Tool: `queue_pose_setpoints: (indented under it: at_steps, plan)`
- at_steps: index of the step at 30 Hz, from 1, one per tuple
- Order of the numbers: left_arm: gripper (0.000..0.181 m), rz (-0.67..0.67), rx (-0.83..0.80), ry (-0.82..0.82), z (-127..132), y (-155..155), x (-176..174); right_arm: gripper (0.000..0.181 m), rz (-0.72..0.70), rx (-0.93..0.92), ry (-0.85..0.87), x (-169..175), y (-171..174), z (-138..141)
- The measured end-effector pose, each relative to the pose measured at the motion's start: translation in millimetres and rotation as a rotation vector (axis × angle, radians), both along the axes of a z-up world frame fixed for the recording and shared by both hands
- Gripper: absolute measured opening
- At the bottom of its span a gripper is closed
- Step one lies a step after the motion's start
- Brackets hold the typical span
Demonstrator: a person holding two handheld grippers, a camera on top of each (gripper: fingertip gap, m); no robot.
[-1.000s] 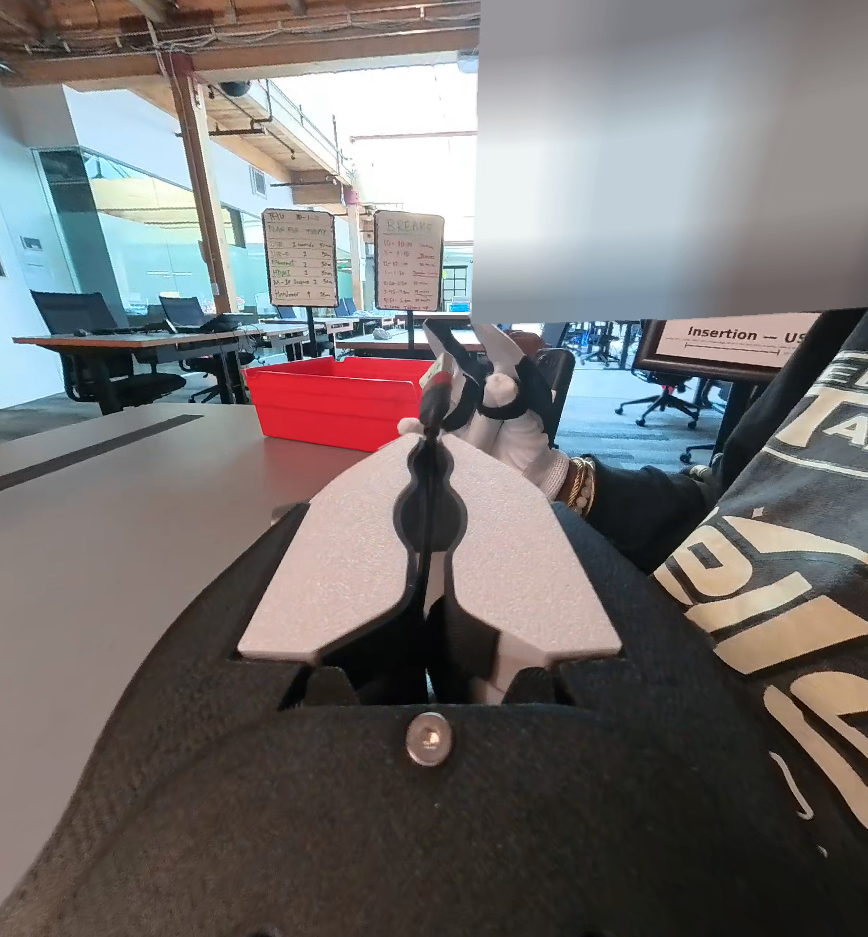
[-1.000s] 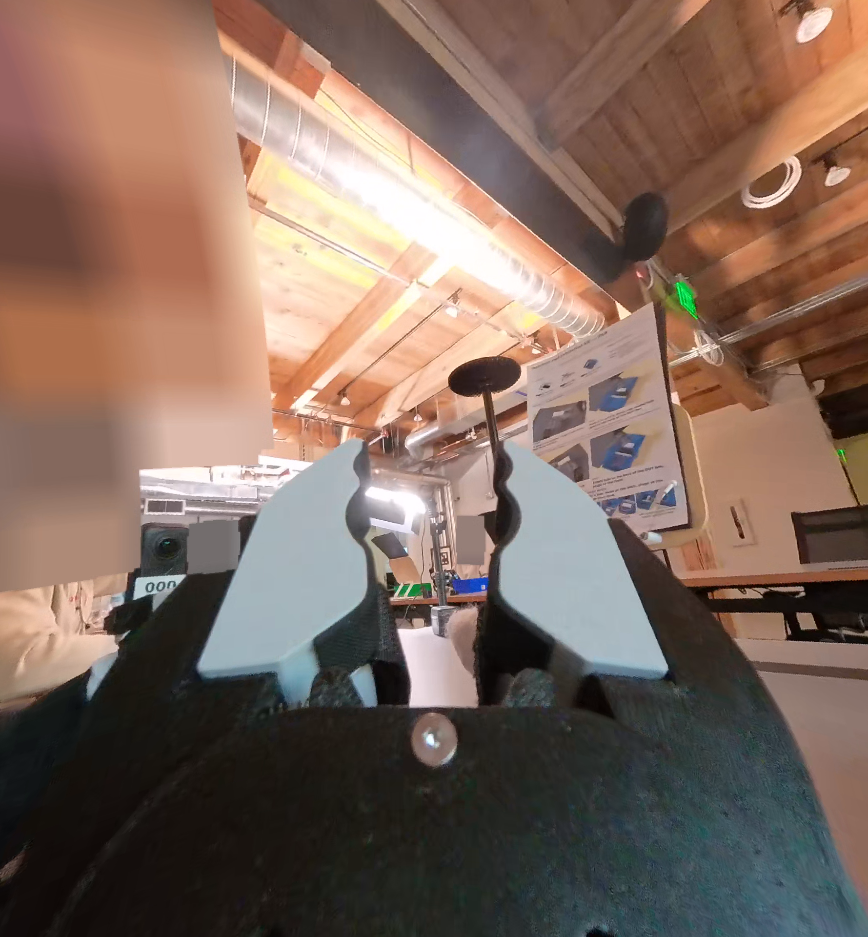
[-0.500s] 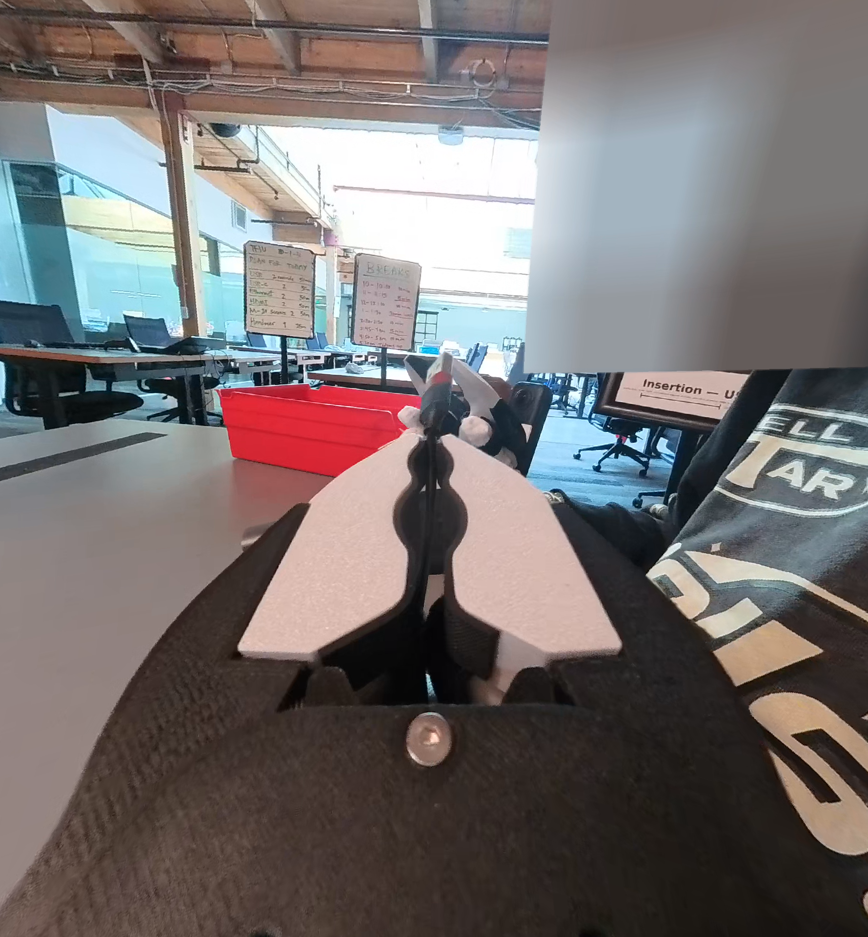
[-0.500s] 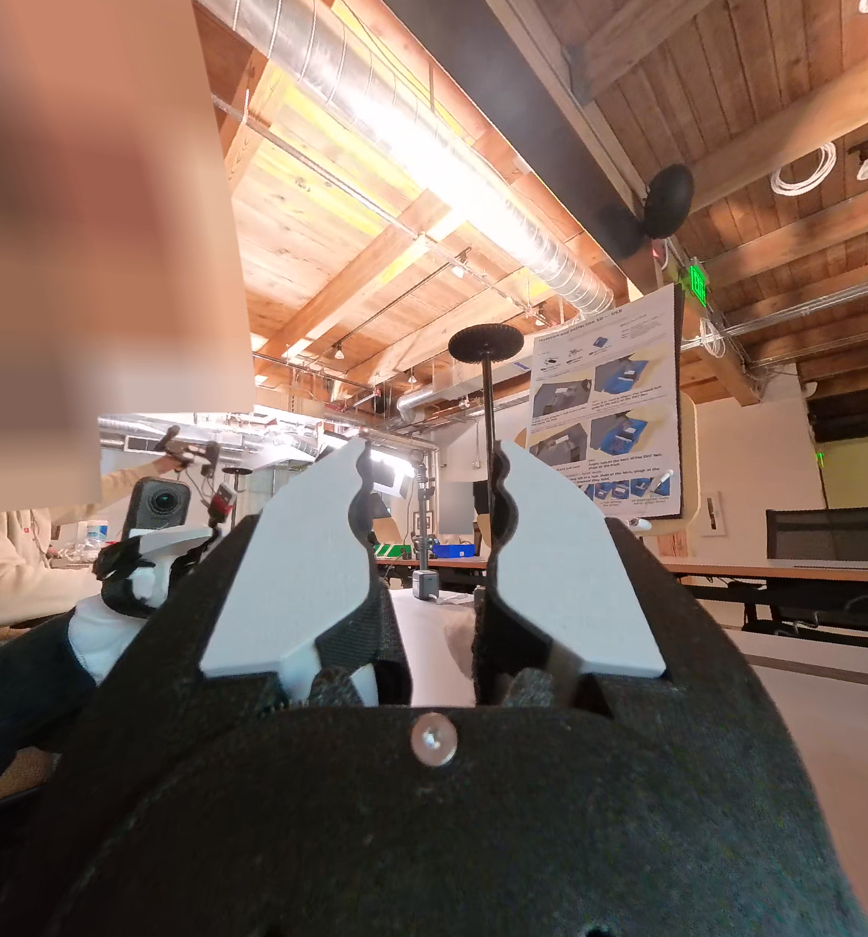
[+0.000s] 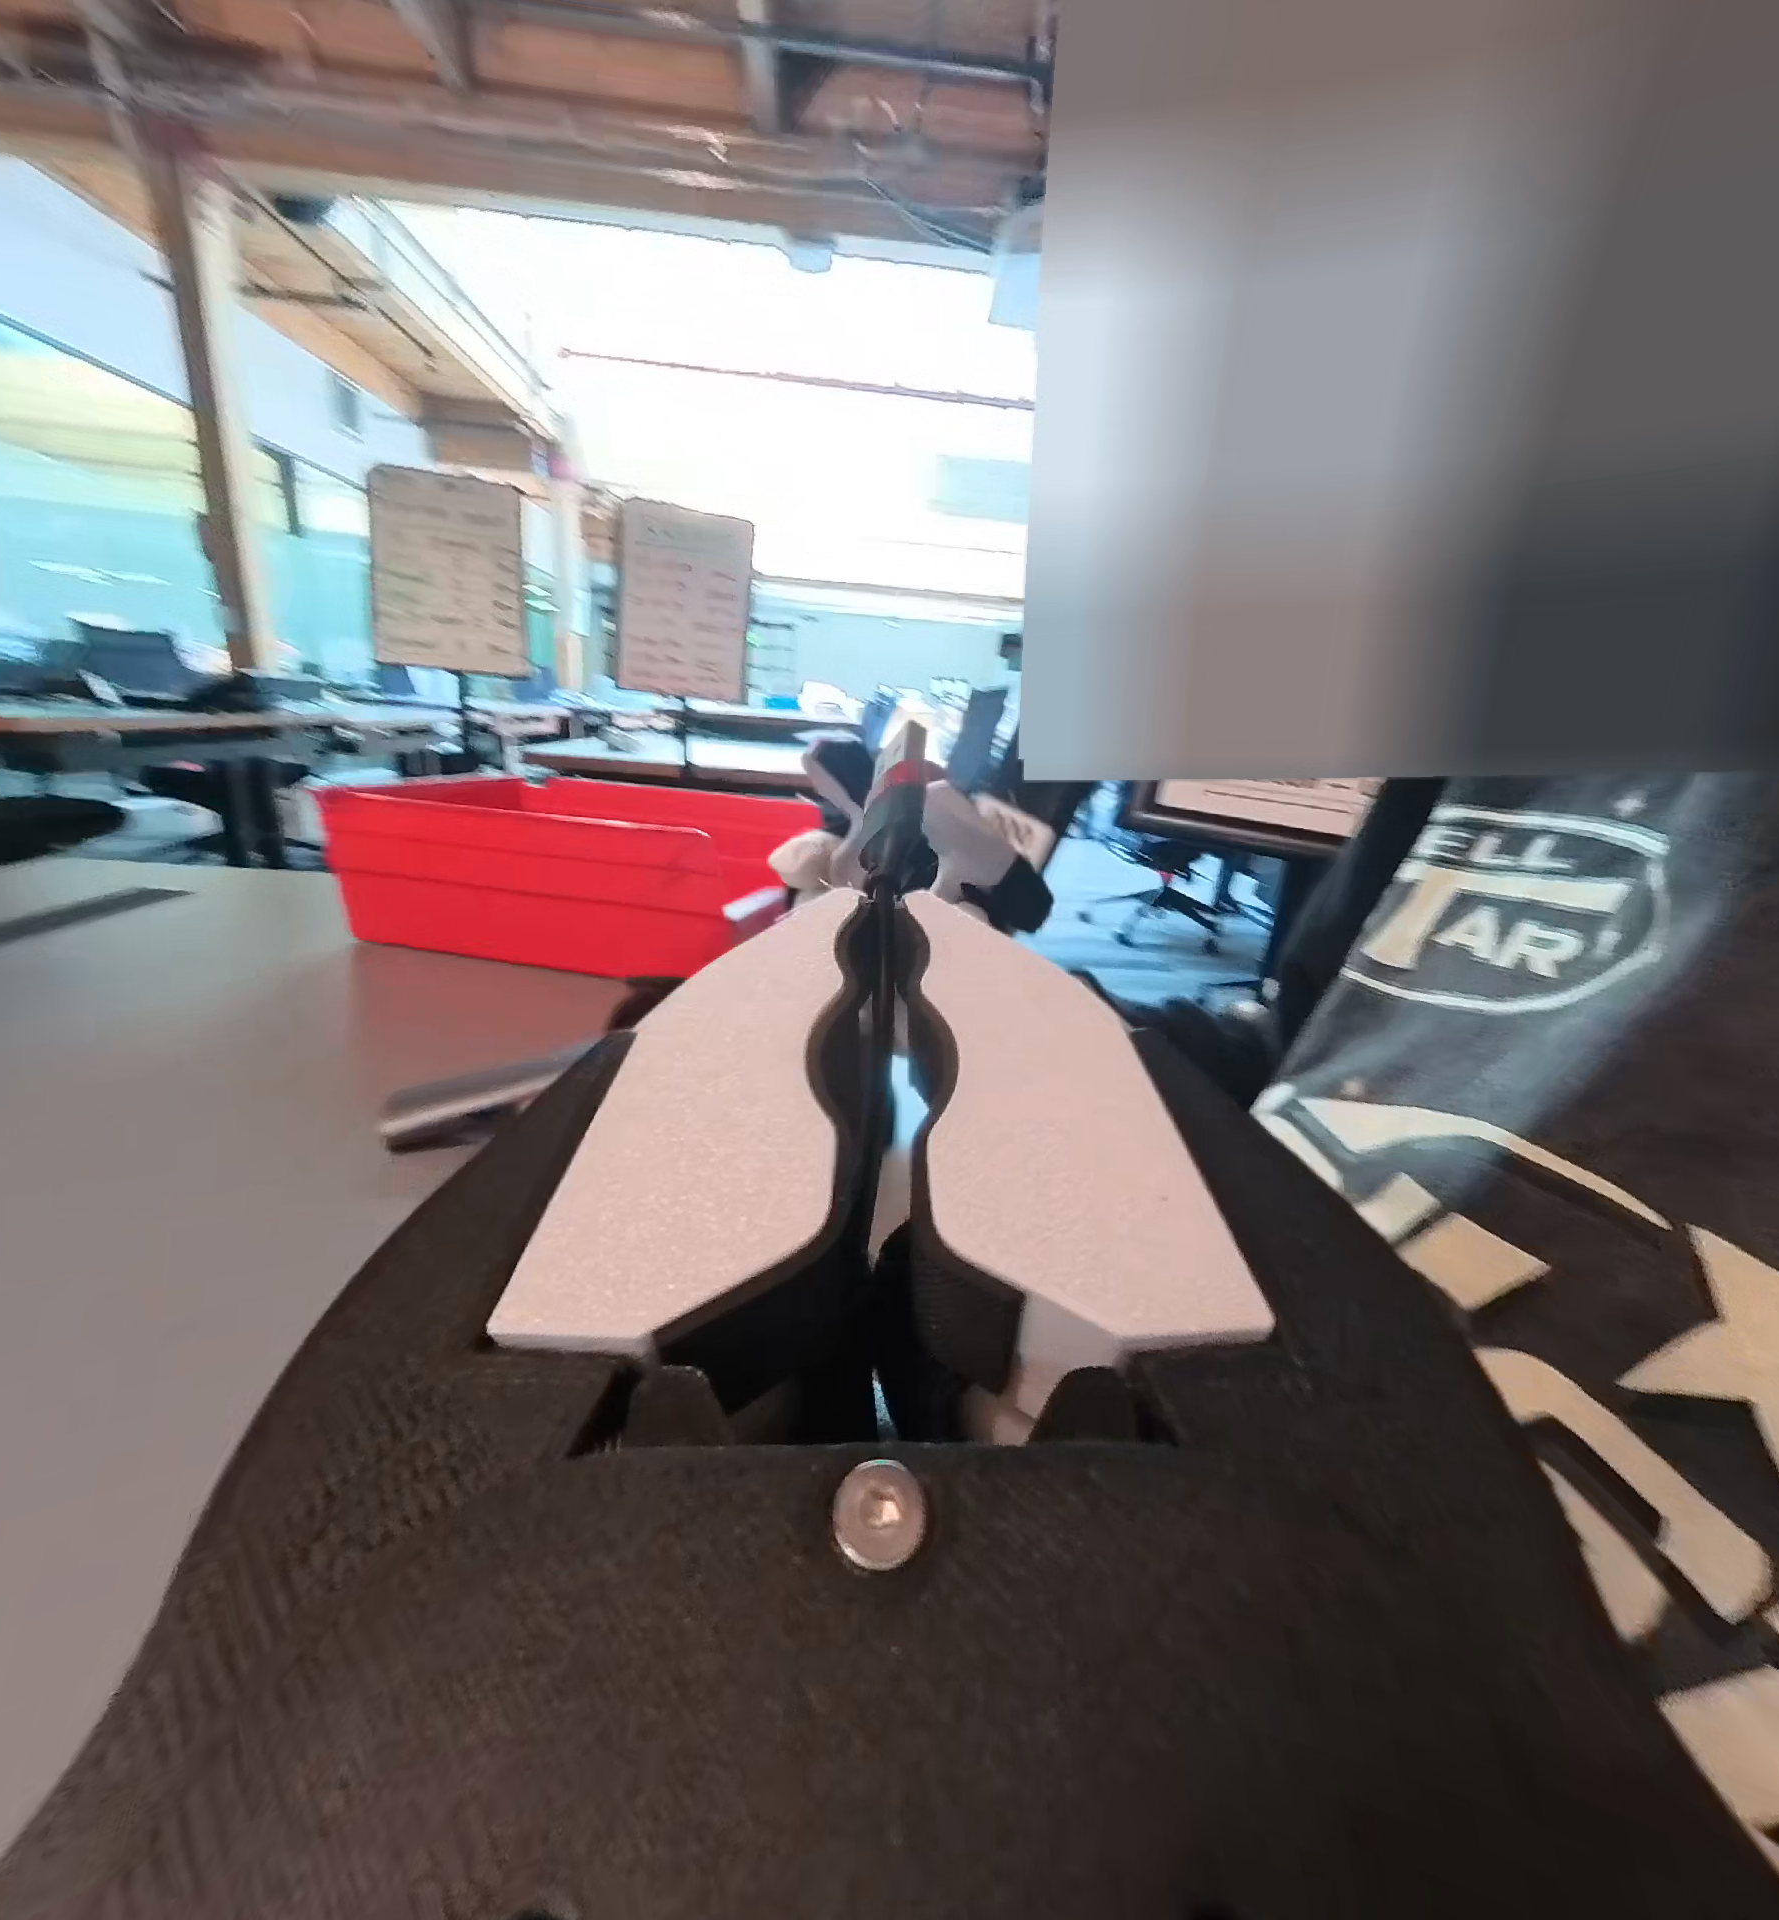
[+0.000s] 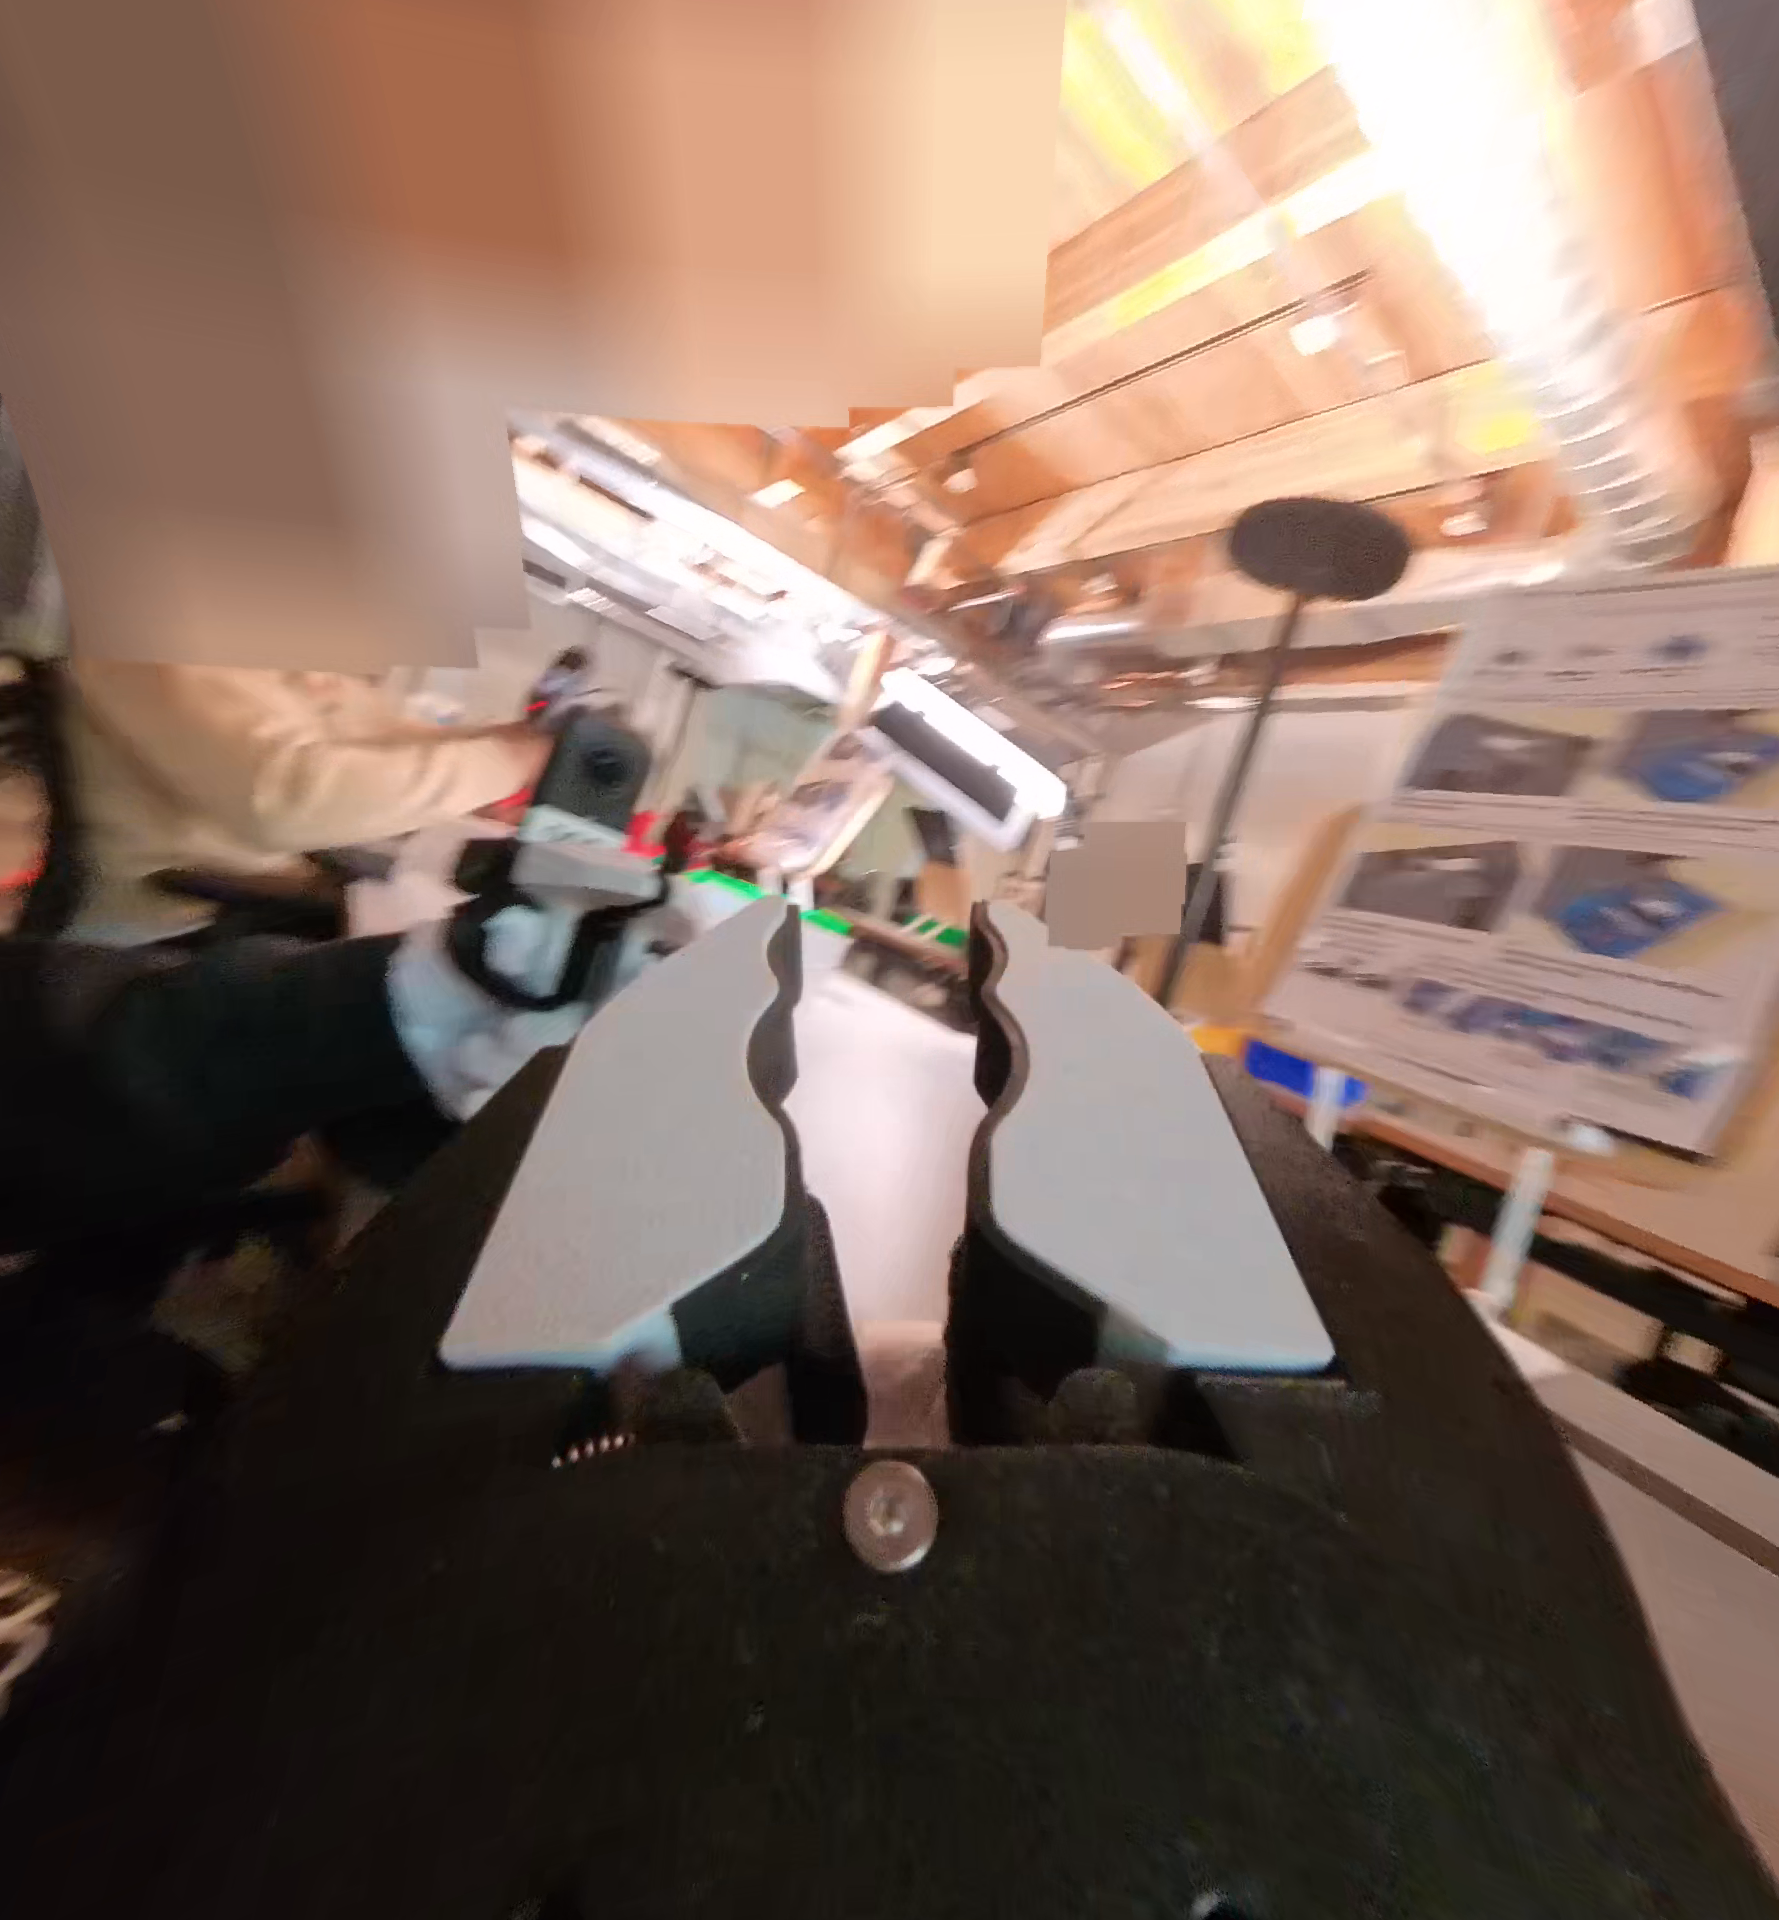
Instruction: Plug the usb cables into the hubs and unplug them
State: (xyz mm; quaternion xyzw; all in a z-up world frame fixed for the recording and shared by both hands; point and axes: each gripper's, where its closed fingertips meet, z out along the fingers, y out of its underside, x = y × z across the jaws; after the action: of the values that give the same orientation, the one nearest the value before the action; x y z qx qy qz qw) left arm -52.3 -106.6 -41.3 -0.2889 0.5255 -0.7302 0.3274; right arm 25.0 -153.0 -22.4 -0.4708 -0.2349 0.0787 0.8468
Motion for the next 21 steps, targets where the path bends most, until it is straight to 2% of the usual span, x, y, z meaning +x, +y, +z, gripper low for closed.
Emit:
queue_pose_setpoints:
  at_steps: [3,7,12,15,18,21]
  plan:
    - [0.002,-0.064,0.037,0.029,-5,-12,-1,0.028,0.085,-0.099,-0.100,-34,6,-6]
    - [0.002,-0.104,0.097,0.049,-12,-23,-2,0.024,0.137,-0.145,-0.199,-62,5,-5]
    - [0.002,-0.133,0.143,0.065,-17,-31,-3,0.024,0.096,-0.171,-0.336,-77,10,-8]
    - [0.002,-0.152,0.164,0.072,-20,-36,-3,0.012,0.072,-0.185,-0.407,-82,13,-16]
    - [0.007,-0.150,0.159,0.051,-16,-36,-5,0.007,0.106,-0.234,-0.371,-84,12,-17]
    - [0.026,-0.108,0.183,-0.092,1,-36,-13,0.007,0.208,-0.298,-0.150,-72,8,-3]
